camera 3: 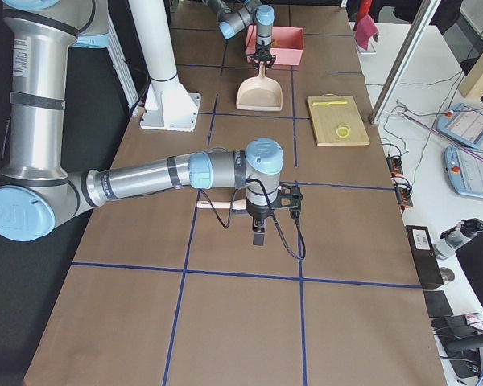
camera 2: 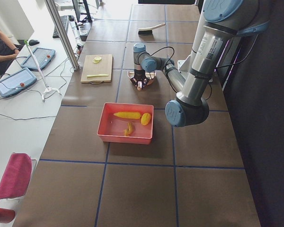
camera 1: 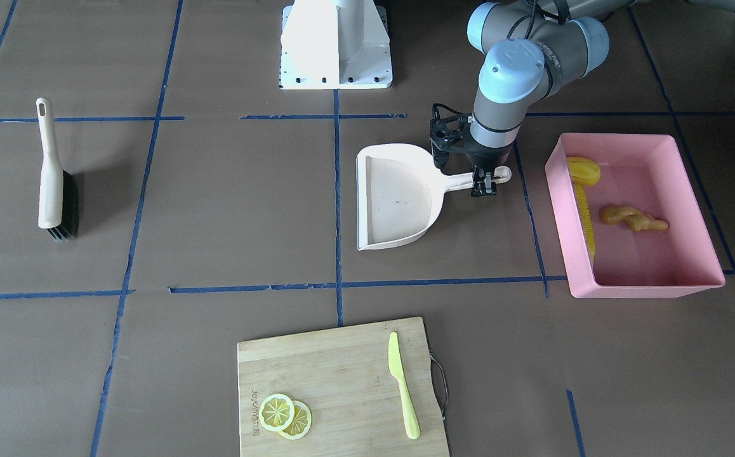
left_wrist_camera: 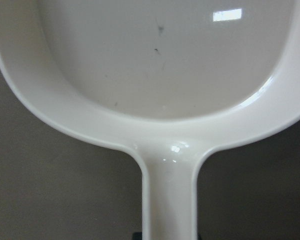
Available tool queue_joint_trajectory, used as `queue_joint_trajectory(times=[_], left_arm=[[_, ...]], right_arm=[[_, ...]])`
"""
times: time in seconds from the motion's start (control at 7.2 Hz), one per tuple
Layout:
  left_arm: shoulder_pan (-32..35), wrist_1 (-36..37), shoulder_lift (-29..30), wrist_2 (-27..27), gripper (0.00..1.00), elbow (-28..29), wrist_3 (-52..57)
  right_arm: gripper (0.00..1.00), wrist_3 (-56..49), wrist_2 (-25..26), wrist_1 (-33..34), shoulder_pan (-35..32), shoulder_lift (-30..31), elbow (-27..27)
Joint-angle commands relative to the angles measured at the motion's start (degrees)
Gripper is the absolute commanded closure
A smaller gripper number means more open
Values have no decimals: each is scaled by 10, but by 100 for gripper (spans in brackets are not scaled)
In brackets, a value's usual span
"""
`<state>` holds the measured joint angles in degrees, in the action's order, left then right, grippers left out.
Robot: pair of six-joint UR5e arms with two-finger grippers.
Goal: Sweep and dump trash into bin
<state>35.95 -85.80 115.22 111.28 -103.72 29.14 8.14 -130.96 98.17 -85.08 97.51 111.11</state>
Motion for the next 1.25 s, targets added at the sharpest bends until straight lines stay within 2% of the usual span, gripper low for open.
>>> queue_joint_trajectory(times=[0.0, 0.28, 0.56, 1.11], left_arm=[[0, -20, 2, 1, 47, 6, -1], [0, -40, 1, -2, 0, 16, -4], [1, -33, 1, -63, 0, 15, -11], [22, -32, -3, -67, 0, -17, -40]], right_arm=[[0, 1, 0, 0, 0, 1, 0], [0, 1, -1, 0, 0, 2, 0], [0, 5, -1, 0, 0, 2, 0], [0, 5, -1, 0, 0, 0, 2]])
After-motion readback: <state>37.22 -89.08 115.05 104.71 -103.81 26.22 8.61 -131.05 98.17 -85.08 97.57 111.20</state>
